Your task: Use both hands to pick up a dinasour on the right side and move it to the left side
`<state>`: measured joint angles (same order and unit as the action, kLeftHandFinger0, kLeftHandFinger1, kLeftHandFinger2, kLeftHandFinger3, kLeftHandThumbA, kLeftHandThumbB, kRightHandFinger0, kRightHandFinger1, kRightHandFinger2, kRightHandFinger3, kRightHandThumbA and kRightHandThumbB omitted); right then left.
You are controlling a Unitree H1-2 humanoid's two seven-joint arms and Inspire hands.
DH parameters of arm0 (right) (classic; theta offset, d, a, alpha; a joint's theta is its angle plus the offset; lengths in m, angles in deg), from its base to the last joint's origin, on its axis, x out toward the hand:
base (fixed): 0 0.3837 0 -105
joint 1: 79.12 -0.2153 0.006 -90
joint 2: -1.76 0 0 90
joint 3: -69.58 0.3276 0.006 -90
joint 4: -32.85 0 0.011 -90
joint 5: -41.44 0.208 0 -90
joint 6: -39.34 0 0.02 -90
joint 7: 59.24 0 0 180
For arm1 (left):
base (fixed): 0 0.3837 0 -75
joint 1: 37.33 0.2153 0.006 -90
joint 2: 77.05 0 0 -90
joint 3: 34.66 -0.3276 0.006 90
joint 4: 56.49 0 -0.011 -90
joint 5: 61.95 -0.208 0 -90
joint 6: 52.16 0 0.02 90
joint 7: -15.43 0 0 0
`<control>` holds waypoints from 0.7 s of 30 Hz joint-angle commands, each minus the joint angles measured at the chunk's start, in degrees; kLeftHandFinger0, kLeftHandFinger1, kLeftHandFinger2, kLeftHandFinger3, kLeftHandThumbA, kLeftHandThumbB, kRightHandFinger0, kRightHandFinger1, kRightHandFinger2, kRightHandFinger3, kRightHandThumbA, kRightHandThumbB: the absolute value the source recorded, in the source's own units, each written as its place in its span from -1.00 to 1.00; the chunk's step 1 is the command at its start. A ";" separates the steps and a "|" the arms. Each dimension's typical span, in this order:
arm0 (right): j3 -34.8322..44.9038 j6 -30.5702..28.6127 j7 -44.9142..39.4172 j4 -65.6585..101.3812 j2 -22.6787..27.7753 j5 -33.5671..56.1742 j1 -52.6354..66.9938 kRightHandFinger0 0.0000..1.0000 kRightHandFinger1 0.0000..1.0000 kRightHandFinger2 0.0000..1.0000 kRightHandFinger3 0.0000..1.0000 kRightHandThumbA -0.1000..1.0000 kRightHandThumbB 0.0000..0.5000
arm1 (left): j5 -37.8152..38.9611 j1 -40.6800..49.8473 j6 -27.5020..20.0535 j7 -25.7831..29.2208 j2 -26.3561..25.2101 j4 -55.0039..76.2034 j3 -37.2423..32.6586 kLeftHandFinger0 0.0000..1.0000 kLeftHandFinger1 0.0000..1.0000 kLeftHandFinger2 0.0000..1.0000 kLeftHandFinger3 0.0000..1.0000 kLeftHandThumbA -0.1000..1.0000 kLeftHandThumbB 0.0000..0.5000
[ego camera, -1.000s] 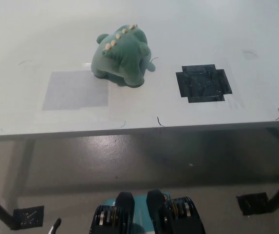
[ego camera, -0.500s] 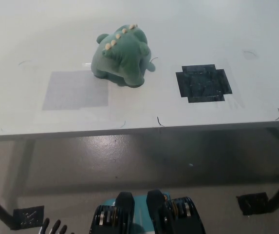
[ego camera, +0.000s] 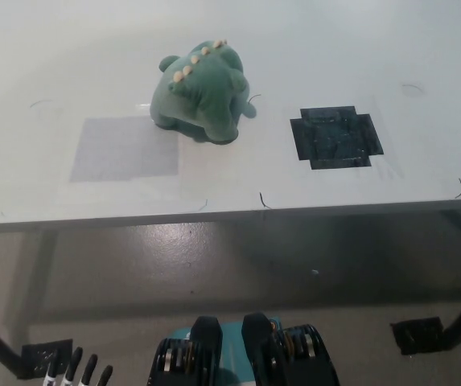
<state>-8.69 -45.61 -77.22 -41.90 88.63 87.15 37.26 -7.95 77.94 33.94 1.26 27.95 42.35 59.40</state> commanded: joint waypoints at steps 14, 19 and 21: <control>1.88 2.50 0.71 2.93 -0.55 3.85 -0.83 1.00 1.00 1.00 1.00 0.80 0.10 | 4.12 -0.55 3.39 -3.14 1.05 2.10 1.88 1.00 1.00 1.00 1.00 0.91 0.47; 2.12 1.99 -0.22 1.80 -0.66 3.83 -1.71 1.00 1.00 1.00 1.00 0.76 0.09 | 3.89 -1.08 3.66 -3.52 1.15 1.91 2.30 1.00 1.00 1.00 1.00 0.91 0.46; 2.08 1.93 -0.22 1.84 -0.57 3.34 -1.90 1.00 1.00 1.00 1.00 0.79 0.10 | 3.03 -1.20 3.34 -3.53 1.19 1.81 2.29 1.00 1.00 1.00 1.00 0.95 0.47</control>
<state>-7.42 -43.23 -76.88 -41.34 88.24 89.83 35.89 -4.68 76.97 37.08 0.00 28.15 42.45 61.40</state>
